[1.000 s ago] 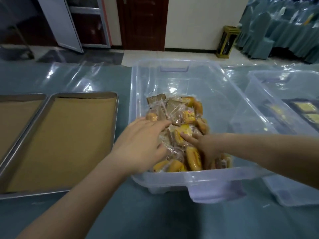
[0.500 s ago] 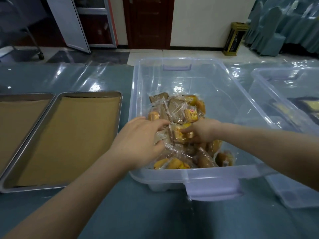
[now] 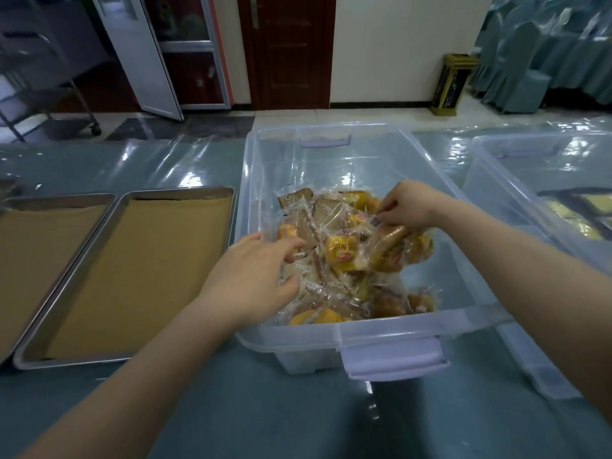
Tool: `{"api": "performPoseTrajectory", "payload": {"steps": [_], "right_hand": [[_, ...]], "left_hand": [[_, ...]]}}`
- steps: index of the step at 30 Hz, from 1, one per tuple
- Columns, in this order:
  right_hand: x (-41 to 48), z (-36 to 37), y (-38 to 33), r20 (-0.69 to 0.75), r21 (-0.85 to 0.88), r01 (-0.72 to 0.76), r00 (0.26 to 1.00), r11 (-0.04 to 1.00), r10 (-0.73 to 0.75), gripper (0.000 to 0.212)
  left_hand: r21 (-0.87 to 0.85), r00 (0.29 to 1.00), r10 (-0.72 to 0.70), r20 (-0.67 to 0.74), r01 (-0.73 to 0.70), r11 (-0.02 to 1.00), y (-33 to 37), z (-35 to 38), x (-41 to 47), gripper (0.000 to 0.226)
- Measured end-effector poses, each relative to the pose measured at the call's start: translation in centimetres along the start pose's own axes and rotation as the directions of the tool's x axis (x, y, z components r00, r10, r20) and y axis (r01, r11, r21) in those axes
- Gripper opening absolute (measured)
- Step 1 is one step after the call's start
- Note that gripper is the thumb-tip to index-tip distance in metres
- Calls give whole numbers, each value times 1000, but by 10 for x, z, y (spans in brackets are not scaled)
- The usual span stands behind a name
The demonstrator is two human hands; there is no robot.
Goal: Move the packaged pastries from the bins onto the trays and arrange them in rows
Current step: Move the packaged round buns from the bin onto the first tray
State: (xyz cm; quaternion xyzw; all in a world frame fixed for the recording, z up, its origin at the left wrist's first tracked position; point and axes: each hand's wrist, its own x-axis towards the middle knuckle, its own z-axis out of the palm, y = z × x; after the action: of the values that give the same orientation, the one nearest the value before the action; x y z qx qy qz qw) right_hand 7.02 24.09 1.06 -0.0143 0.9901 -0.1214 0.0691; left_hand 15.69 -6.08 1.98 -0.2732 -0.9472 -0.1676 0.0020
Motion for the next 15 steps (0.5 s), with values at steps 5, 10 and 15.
{"api": "performPoseTrajectory", "payload": {"steps": [5,10,15], "right_hand": [[-2,-6,4,-68,58,18,998,998,-14,12],[-3,-11,3,-128,60,37,991,997,-29,15],[-3,-9,-1,-159,49,41,987,998,-33,16]], "left_hand": [[42,998,2,60,-5,999,3,-4,2,52],[-209,990,-12,140,41,977,7,-14,20,41],[-209,998,25,57,-13,978,26,-8,80,40]]}}
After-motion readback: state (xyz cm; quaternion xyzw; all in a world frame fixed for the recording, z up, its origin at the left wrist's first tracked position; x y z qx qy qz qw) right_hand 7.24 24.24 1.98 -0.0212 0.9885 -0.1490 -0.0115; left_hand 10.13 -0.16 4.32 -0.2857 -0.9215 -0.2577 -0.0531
